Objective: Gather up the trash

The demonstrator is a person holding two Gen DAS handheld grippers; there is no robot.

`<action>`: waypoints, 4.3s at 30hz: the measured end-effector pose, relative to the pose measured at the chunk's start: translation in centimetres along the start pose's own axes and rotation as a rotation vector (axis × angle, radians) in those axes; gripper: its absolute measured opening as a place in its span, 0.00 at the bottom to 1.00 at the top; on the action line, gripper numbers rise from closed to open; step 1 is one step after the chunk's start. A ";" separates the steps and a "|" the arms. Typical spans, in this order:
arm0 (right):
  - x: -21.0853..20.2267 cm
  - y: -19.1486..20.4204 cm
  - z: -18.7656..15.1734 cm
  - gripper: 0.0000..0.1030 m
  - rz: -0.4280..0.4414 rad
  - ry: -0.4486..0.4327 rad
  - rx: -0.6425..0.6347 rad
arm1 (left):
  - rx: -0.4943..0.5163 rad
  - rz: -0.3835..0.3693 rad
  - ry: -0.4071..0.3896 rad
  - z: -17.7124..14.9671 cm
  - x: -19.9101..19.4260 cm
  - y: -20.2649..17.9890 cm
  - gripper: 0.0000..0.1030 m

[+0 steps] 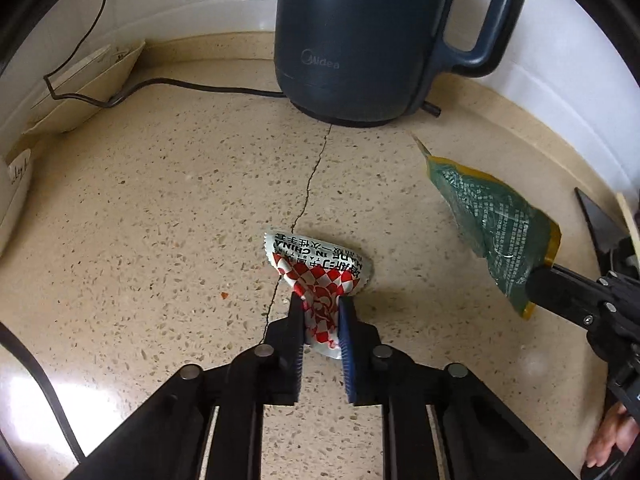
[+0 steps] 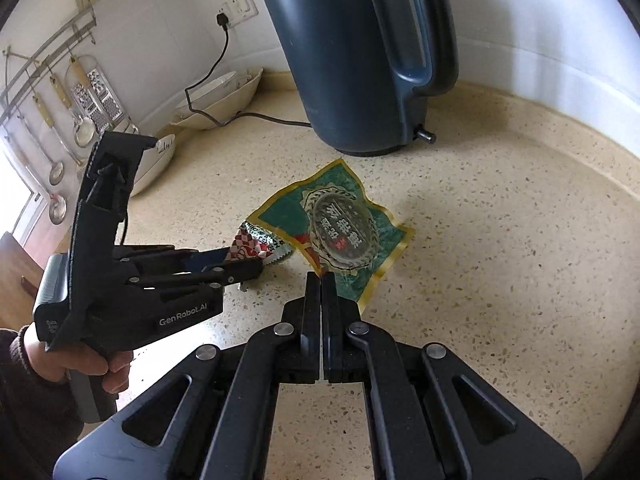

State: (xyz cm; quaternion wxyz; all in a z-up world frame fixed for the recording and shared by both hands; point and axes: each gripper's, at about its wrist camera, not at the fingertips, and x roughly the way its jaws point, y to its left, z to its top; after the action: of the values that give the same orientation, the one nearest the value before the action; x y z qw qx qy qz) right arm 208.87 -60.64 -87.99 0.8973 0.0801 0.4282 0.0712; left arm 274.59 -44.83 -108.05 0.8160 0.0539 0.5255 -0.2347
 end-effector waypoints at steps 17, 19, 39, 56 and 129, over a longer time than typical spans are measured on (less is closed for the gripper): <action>-7.2 5.4 -1.8 0.01 -0.001 -0.073 -0.039 | -0.040 -0.114 -0.108 -6.9 -13.1 -0.6 0.06; -8.7 7.1 -2.9 0.01 -0.002 -0.088 -0.043 | -0.041 -0.120 -0.122 -9.2 -15.3 -0.4 0.06; -17.0 26.4 -23.9 0.01 0.074 0.064 -0.053 | -0.091 -0.142 0.022 -36.7 -28.1 3.6 0.06; 2.1 17.1 -39.6 0.01 0.010 0.345 0.003 | -0.125 -0.156 0.254 -46.5 -4.9 4.0 0.05; -76.9 51.6 -63.3 1.00 -0.487 -0.427 -0.099 | -0.070 0.174 -0.742 -114.2 -109.5 -28.0 0.99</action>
State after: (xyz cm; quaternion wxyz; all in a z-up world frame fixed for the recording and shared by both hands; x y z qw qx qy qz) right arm 108.50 -20.05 -58.50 0.9603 -0.0553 0.2331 -0.1429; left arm 130.24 4.40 -57.39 0.9690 -0.0182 0.1957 -0.1499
